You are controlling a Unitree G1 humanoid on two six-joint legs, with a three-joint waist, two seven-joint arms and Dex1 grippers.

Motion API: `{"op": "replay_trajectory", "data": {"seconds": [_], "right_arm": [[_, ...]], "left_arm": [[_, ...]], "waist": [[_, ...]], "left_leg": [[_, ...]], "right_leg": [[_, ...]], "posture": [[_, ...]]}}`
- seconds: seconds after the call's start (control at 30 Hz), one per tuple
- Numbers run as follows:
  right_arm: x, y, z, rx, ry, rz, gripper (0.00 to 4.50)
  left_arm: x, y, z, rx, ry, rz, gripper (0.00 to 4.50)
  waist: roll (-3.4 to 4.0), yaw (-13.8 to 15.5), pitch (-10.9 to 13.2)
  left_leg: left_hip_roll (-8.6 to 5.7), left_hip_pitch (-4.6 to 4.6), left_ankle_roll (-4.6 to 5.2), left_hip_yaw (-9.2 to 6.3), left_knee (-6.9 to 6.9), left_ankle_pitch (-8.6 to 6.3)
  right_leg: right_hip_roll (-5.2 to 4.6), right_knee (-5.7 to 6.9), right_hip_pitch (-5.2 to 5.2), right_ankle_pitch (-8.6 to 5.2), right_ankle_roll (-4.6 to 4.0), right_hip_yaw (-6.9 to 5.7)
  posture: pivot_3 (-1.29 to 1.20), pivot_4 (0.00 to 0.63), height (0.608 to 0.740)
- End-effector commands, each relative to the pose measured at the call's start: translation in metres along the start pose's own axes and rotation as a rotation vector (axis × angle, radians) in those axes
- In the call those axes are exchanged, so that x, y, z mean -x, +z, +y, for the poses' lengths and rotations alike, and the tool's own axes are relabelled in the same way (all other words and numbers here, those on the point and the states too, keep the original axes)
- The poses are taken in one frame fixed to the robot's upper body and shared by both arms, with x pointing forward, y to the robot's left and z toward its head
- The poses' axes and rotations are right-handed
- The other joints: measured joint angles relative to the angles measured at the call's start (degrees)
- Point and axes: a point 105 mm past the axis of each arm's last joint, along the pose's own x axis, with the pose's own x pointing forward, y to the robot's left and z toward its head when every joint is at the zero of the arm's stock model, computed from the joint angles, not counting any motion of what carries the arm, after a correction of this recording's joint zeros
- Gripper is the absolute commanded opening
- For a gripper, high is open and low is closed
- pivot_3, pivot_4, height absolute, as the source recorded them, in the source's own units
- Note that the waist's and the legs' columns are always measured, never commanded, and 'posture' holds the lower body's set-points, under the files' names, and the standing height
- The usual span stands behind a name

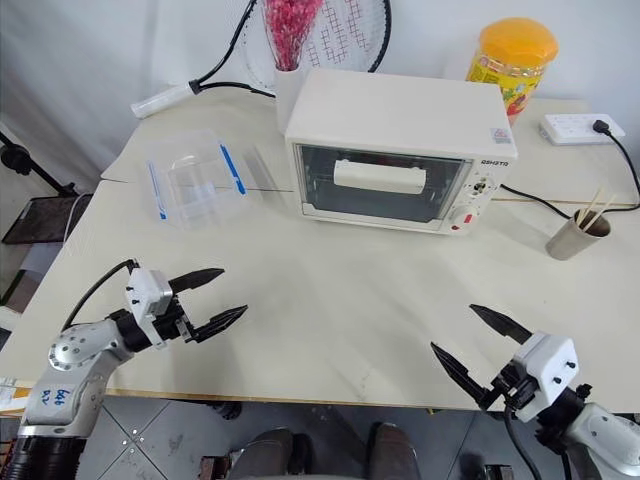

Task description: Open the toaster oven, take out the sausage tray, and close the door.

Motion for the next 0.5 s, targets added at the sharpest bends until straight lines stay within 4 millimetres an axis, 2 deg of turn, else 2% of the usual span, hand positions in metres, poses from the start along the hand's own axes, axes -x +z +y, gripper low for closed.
{"op": "replay_trajectory", "data": {"seconds": [0.03, 0.33, 0.5], "right_arm": [[-0.005, 0.005, -0.001, -0.031, 0.028, -0.026, 4.5], [-0.058, 0.044, -0.038, -0.183, 0.075, -0.169, 4.5], [-0.096, 0.061, -0.064, -0.204, 0.072, -0.198, 4.5]], "left_arm": [[-0.001, 0.008, -0.001, 0.015, -0.023, -0.009, 4.47], [-0.007, 0.058, 0.003, 0.138, -0.153, -0.224, 4.47], [-0.015, 0.075, 0.002, 0.109, -0.175, -0.27, 4.47]], "waist": [[0.0, 0.0, 0.0], [0.02, -0.1, 0.0], [0.0, -0.2, 0.0]], "left_leg": [[-0.01, 0.0, 0.0, 0.0, 0.0, 0.0], [0.02, -0.02, -0.04, -0.11, 0.1, 0.07], [-0.06, -0.09, -0.01, -0.11, 0.12, 0.07]], "right_leg": [[0.0, 0.0, 0.0, 0.0, 0.0, 0.0], [-0.02, 0.11, -0.01, -0.01, -0.03, -0.02], [0.0, 0.14, -0.03, -0.02, -0.04, -0.1]], "posture": [[0.0, 0.15, 0.74], [0.0, 0.15, 0.74], [0.0, 0.15, 0.74]]}}
